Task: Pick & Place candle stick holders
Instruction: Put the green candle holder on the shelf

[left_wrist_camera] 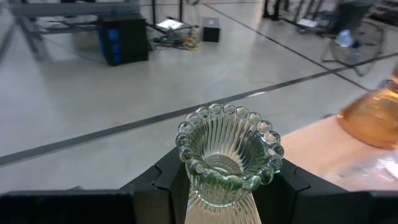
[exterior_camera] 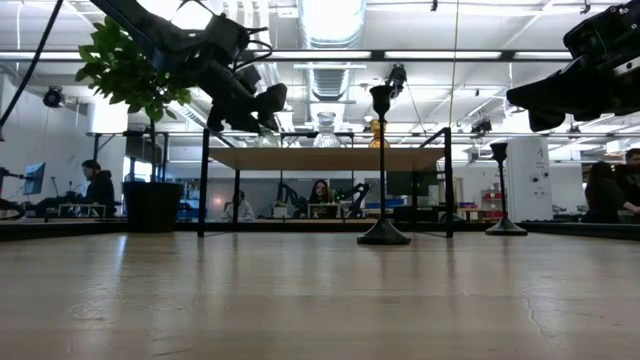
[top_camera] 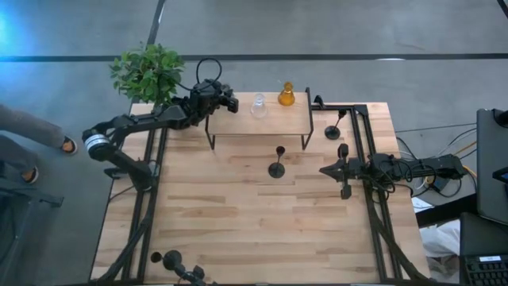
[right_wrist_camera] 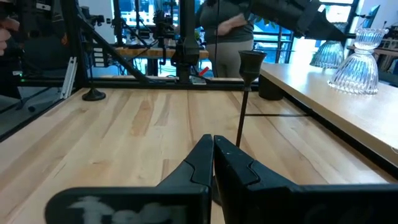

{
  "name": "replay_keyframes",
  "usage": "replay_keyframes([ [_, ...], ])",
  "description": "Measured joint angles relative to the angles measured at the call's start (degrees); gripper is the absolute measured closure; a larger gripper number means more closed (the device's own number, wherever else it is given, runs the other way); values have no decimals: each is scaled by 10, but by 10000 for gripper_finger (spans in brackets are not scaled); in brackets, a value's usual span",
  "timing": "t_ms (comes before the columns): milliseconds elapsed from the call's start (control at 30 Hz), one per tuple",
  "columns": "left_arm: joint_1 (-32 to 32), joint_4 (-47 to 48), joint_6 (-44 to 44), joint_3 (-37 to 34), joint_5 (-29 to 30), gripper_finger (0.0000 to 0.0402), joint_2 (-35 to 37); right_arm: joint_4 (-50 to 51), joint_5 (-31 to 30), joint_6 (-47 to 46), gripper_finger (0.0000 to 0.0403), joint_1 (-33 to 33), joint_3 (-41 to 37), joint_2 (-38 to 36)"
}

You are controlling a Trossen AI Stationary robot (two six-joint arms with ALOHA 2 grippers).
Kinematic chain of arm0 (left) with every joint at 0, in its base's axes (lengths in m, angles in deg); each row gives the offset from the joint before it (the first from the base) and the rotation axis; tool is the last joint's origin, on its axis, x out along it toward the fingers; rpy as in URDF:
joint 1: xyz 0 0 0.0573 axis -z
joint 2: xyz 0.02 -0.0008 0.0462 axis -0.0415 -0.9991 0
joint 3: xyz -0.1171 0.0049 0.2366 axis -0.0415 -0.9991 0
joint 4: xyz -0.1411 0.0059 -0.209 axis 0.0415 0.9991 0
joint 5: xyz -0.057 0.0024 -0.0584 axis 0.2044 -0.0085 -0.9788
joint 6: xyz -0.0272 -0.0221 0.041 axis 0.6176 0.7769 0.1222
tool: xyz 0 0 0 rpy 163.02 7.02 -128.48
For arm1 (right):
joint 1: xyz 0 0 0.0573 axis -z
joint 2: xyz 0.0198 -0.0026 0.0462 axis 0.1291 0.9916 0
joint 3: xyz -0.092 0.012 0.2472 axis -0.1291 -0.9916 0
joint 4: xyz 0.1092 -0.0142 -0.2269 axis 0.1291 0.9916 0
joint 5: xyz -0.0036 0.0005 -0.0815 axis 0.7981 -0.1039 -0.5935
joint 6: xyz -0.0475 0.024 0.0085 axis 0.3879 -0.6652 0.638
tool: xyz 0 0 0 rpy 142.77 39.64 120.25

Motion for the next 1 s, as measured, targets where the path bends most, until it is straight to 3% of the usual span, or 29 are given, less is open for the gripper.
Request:
replay_keyframes([
  [1000, -3, -37, -43, 0, -21, 259, -32, 0, 0, -1, 394, 0, 0, 0],
])
